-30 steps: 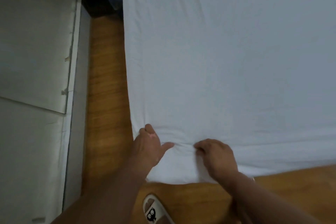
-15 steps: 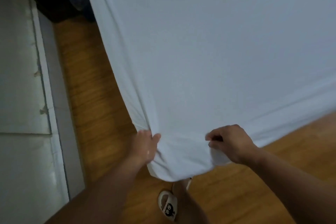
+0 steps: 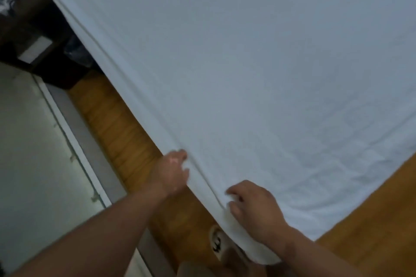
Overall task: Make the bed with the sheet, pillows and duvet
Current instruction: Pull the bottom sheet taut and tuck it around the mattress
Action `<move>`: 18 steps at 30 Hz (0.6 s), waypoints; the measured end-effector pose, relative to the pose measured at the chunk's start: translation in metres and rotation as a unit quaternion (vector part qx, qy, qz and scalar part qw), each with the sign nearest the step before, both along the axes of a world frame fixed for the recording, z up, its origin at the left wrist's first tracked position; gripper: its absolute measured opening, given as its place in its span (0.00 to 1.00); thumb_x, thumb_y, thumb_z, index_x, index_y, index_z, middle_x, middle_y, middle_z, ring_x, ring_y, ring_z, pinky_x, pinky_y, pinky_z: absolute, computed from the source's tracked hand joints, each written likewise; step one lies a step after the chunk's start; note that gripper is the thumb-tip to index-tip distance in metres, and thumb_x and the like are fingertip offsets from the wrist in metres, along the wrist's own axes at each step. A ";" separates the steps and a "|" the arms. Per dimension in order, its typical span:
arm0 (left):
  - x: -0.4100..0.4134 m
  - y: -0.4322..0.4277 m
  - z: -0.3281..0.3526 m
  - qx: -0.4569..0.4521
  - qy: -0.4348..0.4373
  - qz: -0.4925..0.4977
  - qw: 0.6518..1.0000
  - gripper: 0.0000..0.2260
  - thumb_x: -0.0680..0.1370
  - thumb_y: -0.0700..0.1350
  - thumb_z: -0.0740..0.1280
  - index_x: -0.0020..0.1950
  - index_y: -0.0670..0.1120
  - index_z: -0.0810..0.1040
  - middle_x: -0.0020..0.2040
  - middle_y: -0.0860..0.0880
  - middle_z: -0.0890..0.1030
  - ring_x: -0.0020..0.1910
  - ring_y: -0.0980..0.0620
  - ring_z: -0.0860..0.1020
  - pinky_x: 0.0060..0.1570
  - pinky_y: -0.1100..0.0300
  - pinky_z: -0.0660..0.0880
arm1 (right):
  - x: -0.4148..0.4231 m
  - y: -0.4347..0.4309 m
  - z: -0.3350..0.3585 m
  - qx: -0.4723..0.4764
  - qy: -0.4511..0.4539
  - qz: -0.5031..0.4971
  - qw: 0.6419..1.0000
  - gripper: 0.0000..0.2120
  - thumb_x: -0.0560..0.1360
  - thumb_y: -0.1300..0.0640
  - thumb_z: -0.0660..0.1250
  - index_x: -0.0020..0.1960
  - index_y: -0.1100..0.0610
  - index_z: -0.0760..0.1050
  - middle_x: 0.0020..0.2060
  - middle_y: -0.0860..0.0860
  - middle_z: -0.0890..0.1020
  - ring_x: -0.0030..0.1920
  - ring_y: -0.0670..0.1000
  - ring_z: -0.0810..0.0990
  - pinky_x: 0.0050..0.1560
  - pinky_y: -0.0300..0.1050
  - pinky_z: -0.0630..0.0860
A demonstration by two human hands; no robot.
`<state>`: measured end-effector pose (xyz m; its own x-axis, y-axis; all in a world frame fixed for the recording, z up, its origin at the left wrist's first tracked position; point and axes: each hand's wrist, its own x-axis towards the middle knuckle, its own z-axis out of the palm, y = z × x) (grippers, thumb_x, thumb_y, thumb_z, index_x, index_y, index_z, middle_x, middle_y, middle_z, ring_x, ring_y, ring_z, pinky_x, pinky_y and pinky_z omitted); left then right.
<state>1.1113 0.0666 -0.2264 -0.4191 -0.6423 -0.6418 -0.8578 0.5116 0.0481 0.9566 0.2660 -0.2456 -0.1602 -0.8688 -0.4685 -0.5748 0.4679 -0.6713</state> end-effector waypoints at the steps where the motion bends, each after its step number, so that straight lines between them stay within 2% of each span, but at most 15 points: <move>1: 0.004 -0.027 0.000 -0.042 0.011 -0.064 0.997 0.16 0.79 0.44 0.63 0.67 0.45 0.73 0.62 0.44 0.76 0.60 0.44 0.75 0.59 0.54 0.72 | 0.016 -0.016 0.001 -0.017 -0.002 -0.022 1.000 0.14 0.75 0.48 0.63 0.60 0.44 0.78 0.54 0.41 0.79 0.55 0.44 0.77 0.57 0.39 0.72; 3: 0.002 -0.078 -0.004 -0.103 0.059 -0.157 0.980 0.22 0.77 0.39 0.67 0.72 0.44 0.73 0.68 0.42 0.74 0.65 0.40 0.72 0.65 0.49 0.71 | 0.043 -0.050 0.003 -0.058 -0.005 -0.085 0.995 0.14 0.74 0.52 0.65 0.58 0.49 0.80 0.54 0.44 0.80 0.56 0.47 0.78 0.57 0.41 0.74; 5: -0.009 -0.122 -0.007 -0.105 0.102 -0.238 0.960 0.23 0.72 0.37 0.74 0.66 0.42 0.78 0.64 0.40 0.77 0.63 0.37 0.75 0.60 0.44 0.75 | 0.061 -0.088 0.004 -0.097 0.024 -0.124 0.987 0.13 0.73 0.54 0.68 0.57 0.51 0.81 0.53 0.46 0.81 0.54 0.49 0.79 0.53 0.42 0.77; 7: -0.020 -0.154 -0.011 -0.063 0.102 -0.327 0.938 0.19 0.68 0.39 0.78 0.58 0.42 0.81 0.54 0.41 0.80 0.54 0.39 0.78 0.49 0.48 0.79 | 0.071 -0.126 0.001 -0.110 0.072 -0.121 0.984 0.13 0.74 0.53 0.67 0.58 0.51 0.79 0.54 0.46 0.81 0.55 0.49 0.78 0.52 0.43 0.77; 9: -0.027 -0.173 -0.014 -0.036 0.105 -0.409 0.906 0.10 0.72 0.42 0.74 0.52 0.43 0.80 0.47 0.45 0.79 0.47 0.44 0.76 0.41 0.54 0.75 | 0.078 -0.160 -0.006 -0.068 0.100 -0.127 0.984 0.12 0.76 0.51 0.64 0.58 0.52 0.77 0.54 0.47 0.78 0.55 0.50 0.75 0.54 0.44 0.75; 11: -0.025 -0.183 -0.021 -0.031 0.134 -0.469 0.872 0.04 0.76 0.43 0.67 0.48 0.44 0.80 0.43 0.46 0.78 0.43 0.46 0.76 0.37 0.56 0.73 | 0.083 -0.184 -0.008 -0.023 0.147 -0.154 0.977 0.09 0.72 0.51 0.67 0.51 0.52 0.78 0.48 0.47 0.78 0.50 0.51 0.76 0.48 0.44 0.75; 14: -0.017 -0.188 -0.026 -0.026 0.205 -0.522 0.828 0.01 0.70 0.41 0.70 0.39 0.45 0.80 0.35 0.47 0.78 0.33 0.48 0.76 0.29 0.60 0.71 | 0.095 -0.200 -0.008 0.015 0.198 -0.168 0.966 0.06 0.64 0.56 0.75 0.37 0.52 0.77 0.34 0.47 0.77 0.37 0.50 0.76 0.33 0.44 0.74; 16: -0.020 -0.193 -0.027 -0.028 0.207 -0.553 0.807 0.05 0.65 0.41 0.75 0.34 0.46 0.79 0.31 0.49 0.76 0.29 0.50 0.75 0.26 0.62 0.69 | 0.096 -0.203 -0.007 0.042 0.226 -0.151 0.961 0.09 0.62 0.58 0.77 0.33 0.51 0.76 0.30 0.46 0.76 0.32 0.49 0.75 0.28 0.43 0.70; 18: -0.030 -0.198 -0.028 -0.024 0.184 -0.568 0.802 0.08 0.64 0.41 0.78 0.34 0.48 0.80 0.31 0.50 0.76 0.29 0.51 0.75 0.26 0.63 0.67 | 0.091 -0.206 -0.006 0.048 0.243 -0.137 0.959 0.11 0.59 0.59 0.78 0.31 0.50 0.76 0.27 0.46 0.75 0.30 0.48 0.74 0.26 0.41 0.68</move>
<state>1.0818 -0.1314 -0.2541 -0.9070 0.2672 -0.3256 0.2303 0.9618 0.1477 1.0478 0.0599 -0.2519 -0.5956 -0.7196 -0.3570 -0.6555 0.6923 -0.3018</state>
